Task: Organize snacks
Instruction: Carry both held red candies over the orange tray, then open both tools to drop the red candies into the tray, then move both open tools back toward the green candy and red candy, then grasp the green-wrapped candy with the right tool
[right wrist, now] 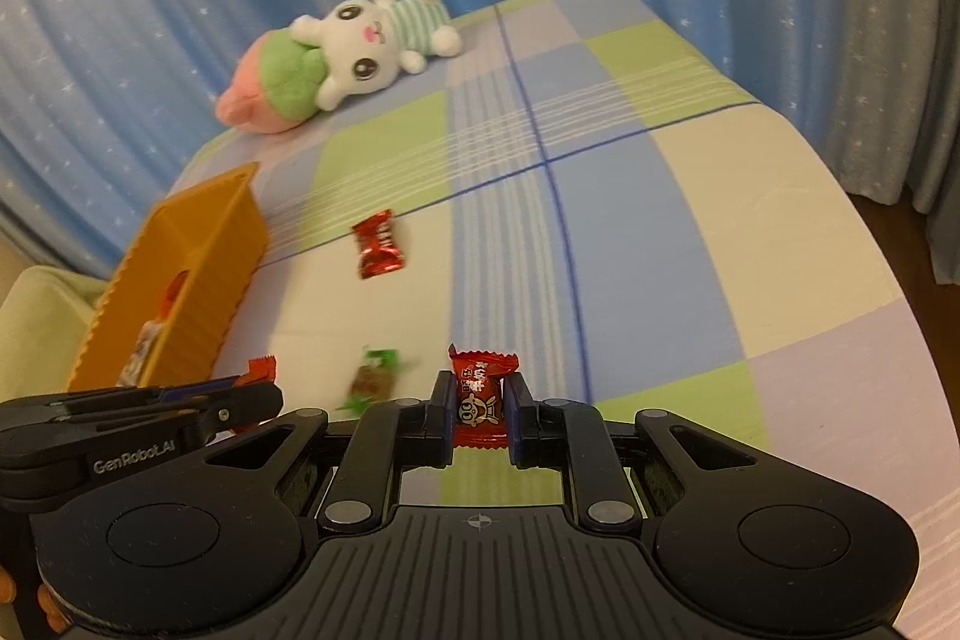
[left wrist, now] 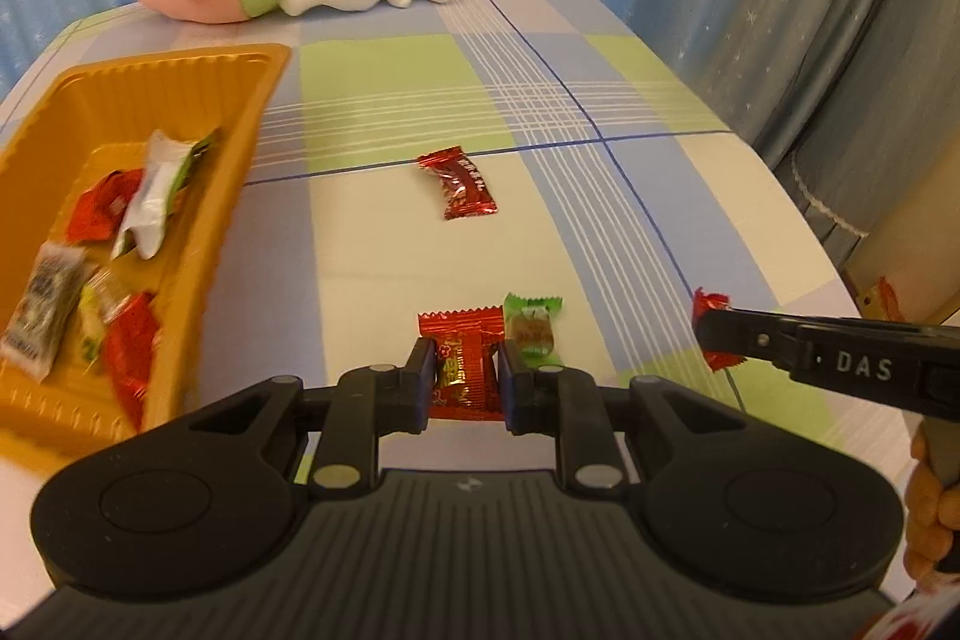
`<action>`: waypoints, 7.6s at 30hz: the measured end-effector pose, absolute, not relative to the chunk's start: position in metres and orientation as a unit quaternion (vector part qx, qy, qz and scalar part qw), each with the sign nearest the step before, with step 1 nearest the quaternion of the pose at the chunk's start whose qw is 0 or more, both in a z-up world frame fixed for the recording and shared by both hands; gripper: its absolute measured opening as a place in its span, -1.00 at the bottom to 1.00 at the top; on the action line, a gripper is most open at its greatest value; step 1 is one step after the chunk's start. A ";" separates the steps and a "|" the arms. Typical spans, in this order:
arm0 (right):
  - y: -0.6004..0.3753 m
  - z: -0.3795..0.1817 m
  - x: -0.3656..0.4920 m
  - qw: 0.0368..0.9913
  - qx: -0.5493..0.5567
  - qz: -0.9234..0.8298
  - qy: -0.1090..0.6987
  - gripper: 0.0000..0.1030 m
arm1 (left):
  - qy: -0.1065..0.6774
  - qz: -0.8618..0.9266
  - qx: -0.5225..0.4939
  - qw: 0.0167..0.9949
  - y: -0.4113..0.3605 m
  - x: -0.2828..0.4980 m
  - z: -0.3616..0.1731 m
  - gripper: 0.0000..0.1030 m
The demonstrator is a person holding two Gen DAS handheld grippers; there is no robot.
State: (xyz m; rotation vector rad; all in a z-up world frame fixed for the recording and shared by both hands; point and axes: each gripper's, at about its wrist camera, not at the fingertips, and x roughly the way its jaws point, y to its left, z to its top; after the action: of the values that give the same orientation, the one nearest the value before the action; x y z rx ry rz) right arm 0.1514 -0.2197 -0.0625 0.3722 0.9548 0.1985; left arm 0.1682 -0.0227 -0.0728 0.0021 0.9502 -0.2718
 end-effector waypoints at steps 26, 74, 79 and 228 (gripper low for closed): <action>-0.053 -0.011 0.140 0.838 0.130 0.292 0.443 -0.68 | 0.410 0.006 -0.051 0.911 0.148 0.090 -0.010 -0.62; 0.041 -0.059 0.277 0.867 0.052 0.179 0.463 -0.58 | 0.422 -0.058 0.021 0.905 0.208 0.252 -0.051 -0.62; 0.036 -0.057 0.278 0.867 0.065 0.176 0.461 -0.39 | 0.422 -0.063 0.028 0.904 0.204 0.264 -0.053 -0.62; -0.123 -0.102 0.202 0.856 0.041 0.143 0.495 -0.55 | 0.492 -0.081 0.015 0.867 0.017 0.170 -0.079 0.24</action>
State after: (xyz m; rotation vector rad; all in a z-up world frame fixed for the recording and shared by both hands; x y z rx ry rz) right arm 0.2017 -0.1233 -0.1019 0.0859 1.0393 0.3010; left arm 0.1702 0.0166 -0.0792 0.0320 1.0302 -0.1702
